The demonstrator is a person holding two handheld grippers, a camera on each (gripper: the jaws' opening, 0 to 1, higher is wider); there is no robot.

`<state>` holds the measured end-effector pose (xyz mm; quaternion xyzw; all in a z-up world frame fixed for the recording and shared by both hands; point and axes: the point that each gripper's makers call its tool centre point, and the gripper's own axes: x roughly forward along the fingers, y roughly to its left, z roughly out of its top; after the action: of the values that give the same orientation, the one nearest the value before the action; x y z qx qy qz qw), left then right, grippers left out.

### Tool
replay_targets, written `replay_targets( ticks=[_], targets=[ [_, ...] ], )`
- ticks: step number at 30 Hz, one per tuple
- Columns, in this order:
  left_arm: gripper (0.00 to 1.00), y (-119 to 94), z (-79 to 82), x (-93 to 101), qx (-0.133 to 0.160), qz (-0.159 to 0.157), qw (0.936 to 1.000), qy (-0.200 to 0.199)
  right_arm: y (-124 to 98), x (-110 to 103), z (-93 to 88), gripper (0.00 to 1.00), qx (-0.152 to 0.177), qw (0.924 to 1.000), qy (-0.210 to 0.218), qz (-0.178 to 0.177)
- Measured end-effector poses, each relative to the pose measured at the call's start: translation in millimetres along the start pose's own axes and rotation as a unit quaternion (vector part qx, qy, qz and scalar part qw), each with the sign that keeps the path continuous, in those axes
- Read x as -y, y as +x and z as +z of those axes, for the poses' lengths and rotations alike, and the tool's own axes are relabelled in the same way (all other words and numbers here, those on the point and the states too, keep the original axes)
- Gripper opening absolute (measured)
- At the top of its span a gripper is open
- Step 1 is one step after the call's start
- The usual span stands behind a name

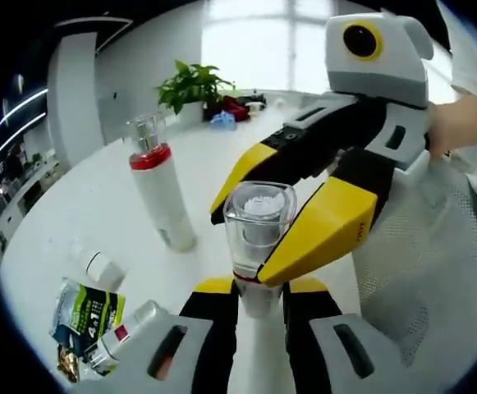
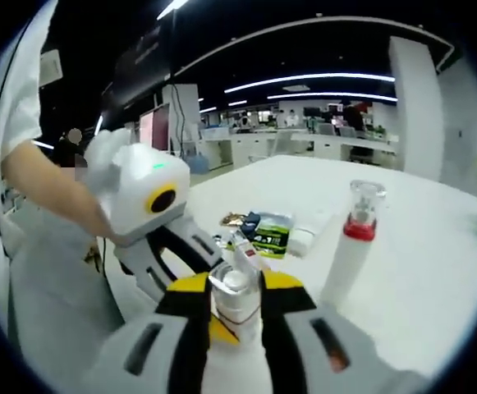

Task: Arrange the skincare products in the storage area until every visible bottle or jar stands upright without overlapping.

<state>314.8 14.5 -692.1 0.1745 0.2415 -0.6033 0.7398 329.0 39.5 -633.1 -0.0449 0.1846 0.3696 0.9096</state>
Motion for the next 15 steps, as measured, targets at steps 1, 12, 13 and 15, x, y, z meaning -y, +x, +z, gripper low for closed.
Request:
replay_targets(
  ticks=[1, 12, 13, 15],
  targets=[
    [0.17, 1, -1.4, -0.4, 0.000, 0.000, 1.0000, 0.000, 0, 0, -0.6, 0.22, -0.001, 1.0000, 0.000, 0.000],
    [0.17, 9, -11.4, -4.6, -0.013, 0.002, 0.9998, 0.017, 4, 2, -11.6, 0.22, -0.019, 0.9998, -0.002, -0.003],
    [0.17, 9, -10.4, -4.8, -0.009, 0.003, 0.9998, 0.018, 4, 2, -11.4, 0.22, -0.016, 0.9999, 0.000, -0.004],
    [0.17, 9, -10.3, -5.1, -0.009, 0.002, 0.9999, 0.014, 3, 3, -11.5, 0.22, -0.015, 0.9999, 0.002, -0.005]
  ],
)
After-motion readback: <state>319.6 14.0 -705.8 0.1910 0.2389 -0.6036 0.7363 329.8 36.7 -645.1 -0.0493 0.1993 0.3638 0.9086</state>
